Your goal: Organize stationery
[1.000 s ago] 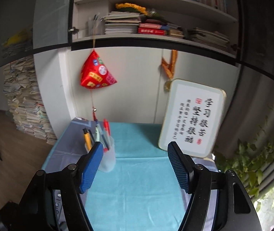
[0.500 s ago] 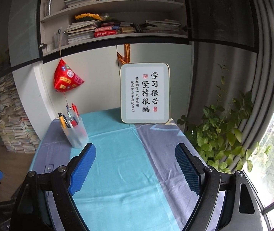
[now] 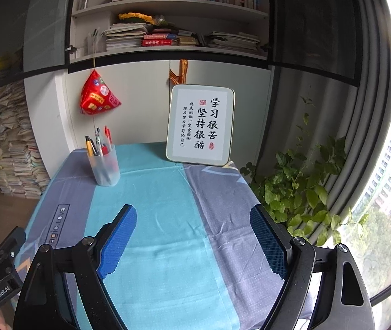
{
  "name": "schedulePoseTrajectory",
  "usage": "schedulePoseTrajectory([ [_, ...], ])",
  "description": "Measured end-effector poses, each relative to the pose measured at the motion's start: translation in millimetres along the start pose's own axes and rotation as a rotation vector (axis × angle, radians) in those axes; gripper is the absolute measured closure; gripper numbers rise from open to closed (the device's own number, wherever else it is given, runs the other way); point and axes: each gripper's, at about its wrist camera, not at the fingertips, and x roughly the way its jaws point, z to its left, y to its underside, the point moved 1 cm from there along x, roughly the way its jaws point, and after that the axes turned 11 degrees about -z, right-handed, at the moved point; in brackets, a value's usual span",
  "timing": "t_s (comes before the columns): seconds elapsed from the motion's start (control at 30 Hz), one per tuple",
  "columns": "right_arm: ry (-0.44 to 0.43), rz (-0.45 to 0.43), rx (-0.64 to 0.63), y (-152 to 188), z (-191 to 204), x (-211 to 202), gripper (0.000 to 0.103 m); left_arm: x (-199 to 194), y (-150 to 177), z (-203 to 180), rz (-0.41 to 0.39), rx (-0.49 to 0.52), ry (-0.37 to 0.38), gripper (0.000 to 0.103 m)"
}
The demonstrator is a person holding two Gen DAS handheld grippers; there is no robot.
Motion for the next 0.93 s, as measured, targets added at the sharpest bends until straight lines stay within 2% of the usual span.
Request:
schedulePoseTrajectory([
  [0.2, -0.048, -0.003, 0.001, 4.3, 3.6, -11.9, 0.018, -7.4, 2.3, -4.3, 0.015, -0.021, 0.033, 0.001],
  [0.5, -0.049, -0.008, 0.012, 3.1, 0.1, -21.5, 0.018, -22.1, 0.8, -0.2, -0.012, -0.042, 0.042, 0.001],
  [0.93, -0.053, -0.001, 0.019, 5.2, 0.2, -28.5, 0.018, -31.9, 1.0, 0.5, -0.019, -0.018, 0.03, 0.001],
])
